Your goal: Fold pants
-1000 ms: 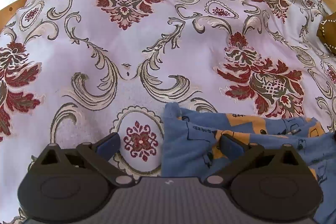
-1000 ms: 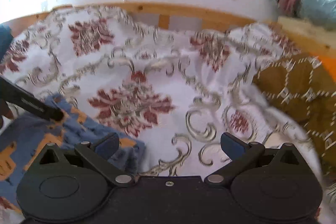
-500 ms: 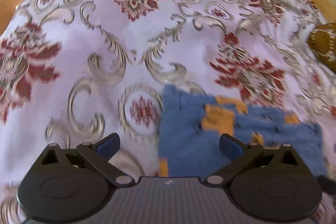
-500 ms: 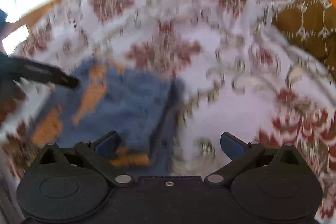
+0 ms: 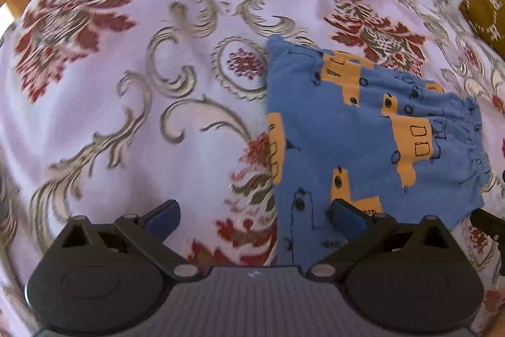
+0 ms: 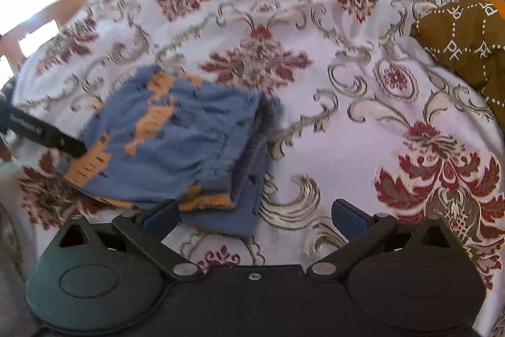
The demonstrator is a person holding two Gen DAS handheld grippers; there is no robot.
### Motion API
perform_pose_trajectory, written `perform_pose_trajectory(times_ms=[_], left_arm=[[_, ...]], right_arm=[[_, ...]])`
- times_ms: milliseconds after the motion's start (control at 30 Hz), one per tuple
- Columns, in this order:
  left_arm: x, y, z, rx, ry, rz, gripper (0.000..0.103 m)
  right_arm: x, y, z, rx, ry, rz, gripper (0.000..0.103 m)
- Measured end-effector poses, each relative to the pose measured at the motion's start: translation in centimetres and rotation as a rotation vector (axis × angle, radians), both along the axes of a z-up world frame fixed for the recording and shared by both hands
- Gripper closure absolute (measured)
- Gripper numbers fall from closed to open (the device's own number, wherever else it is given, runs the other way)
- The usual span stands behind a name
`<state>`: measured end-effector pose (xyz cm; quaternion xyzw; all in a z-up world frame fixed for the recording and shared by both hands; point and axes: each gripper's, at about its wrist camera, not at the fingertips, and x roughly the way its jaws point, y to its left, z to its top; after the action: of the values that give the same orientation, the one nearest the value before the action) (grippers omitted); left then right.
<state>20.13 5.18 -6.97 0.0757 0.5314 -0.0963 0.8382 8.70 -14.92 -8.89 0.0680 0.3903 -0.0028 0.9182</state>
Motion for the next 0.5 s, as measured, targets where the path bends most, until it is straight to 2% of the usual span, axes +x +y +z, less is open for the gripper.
perform_pose_trajectory(times_ms=[167, 267, 367, 500], left_arm=[[-0.9, 1.7, 0.8, -0.051, -0.031, 0.065, 0.0], [-0.8, 1.9, 1.6, -0.1, -0.078, 0.069, 0.0], [-0.6, 1.6, 2.0, -0.178, -0.105, 0.02, 0.0], [0.9, 0.3, 1.0, -0.279, -0.051, -0.068, 0.0]], right_arm=[[0.0, -0.9, 0.6, 0.089, -0.027, 0.013, 0.001], [-0.1, -1.8, 0.7, 0.197, -0.044, 0.028, 0.001], [0.9, -3.4, 1.0, 0.348, -0.05, 0.073, 0.001], [3.0, -5.6, 1.0, 0.495, -0.028, 0.163, 0.0]])
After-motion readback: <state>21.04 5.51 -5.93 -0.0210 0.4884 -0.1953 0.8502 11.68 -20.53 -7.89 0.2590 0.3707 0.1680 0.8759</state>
